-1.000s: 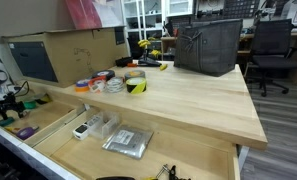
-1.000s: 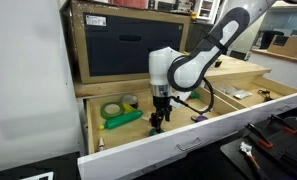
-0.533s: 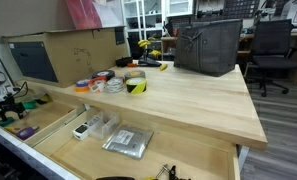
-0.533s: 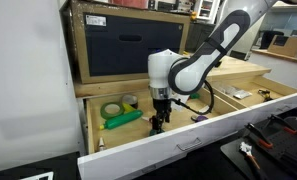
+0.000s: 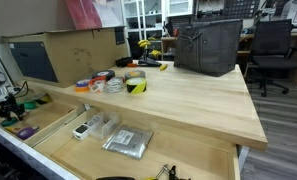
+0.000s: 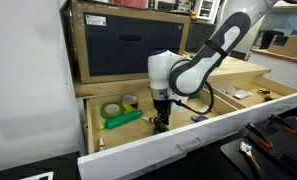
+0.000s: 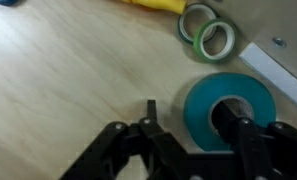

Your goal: Take the green tape out of the drawer

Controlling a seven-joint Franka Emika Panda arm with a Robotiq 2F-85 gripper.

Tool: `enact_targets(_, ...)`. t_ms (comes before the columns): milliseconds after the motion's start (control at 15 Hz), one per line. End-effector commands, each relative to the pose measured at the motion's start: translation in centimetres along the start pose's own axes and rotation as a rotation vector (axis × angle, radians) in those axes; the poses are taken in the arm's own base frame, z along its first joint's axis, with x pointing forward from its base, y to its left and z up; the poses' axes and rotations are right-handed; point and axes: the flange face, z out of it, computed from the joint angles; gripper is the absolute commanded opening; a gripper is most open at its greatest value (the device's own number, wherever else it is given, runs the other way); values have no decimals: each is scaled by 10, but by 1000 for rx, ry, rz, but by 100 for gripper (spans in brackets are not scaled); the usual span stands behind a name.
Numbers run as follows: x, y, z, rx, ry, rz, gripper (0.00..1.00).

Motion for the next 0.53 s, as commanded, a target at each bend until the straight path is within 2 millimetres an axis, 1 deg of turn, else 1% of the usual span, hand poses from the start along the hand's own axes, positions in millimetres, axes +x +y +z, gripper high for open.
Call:
enact_targets(0,0,12,-5,-29,-6,29,28)
enact_targets(67,-1,14,-8,-28,-5,43,19)
enact_targets(200,-5,23,-16,-19,-10,67,6)
enact_targets(333,-11,37,-21,-4,-54,73,7)
enact_targets(467,-22,54,-24,12,-101,104,7)
